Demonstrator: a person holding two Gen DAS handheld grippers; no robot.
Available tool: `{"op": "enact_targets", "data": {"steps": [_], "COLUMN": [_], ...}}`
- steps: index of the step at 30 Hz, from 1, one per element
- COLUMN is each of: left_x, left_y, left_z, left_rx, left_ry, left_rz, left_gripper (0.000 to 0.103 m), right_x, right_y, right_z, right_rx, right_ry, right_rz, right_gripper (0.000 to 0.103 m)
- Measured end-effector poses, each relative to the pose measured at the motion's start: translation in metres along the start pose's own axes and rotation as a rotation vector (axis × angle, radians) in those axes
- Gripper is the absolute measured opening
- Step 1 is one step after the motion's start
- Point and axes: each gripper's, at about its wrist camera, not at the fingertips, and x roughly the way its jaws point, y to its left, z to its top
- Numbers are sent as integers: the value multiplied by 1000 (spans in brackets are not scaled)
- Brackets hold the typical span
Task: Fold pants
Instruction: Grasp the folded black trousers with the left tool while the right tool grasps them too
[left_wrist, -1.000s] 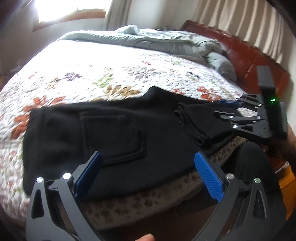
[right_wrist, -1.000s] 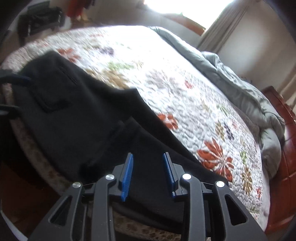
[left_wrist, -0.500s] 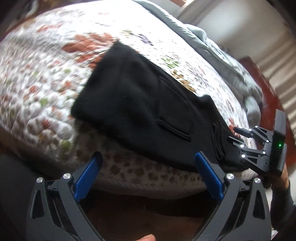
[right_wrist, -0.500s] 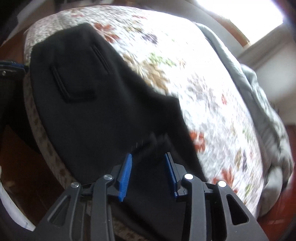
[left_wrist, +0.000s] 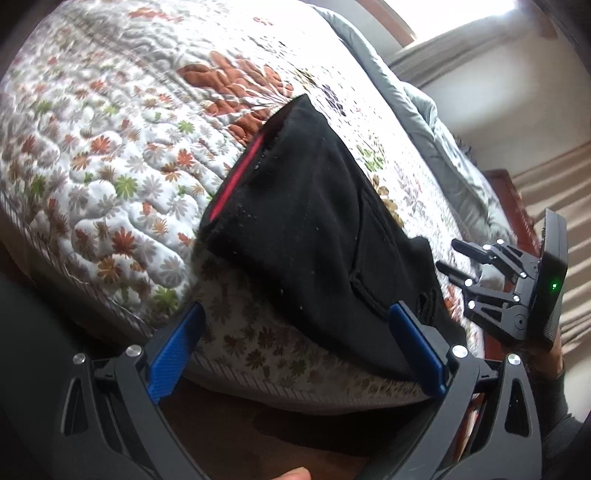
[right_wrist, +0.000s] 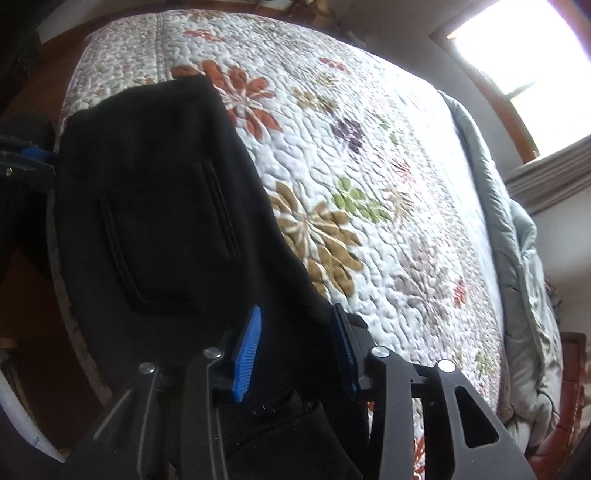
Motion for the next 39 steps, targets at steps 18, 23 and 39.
{"op": "enact_targets", "data": {"steps": [18, 23, 39], "left_x": [3, 1, -7], "left_y": [5, 8, 13], "left_z": [-2, -5, -3], "left_rx": [-251, -268, -213], "left_ry": [-55, -47, -49], "left_rz": [-84, -110, -133], "left_gripper": [100, 100, 100], "right_x": [88, 123, 163], "right_y": [-29, -14, 4], "right_z": [156, 191, 202], "right_rx": [-38, -58, -127], "right_ry": [119, 197, 289], "right_rz": [932, 1053, 1109], "right_gripper": [79, 79, 37]}}
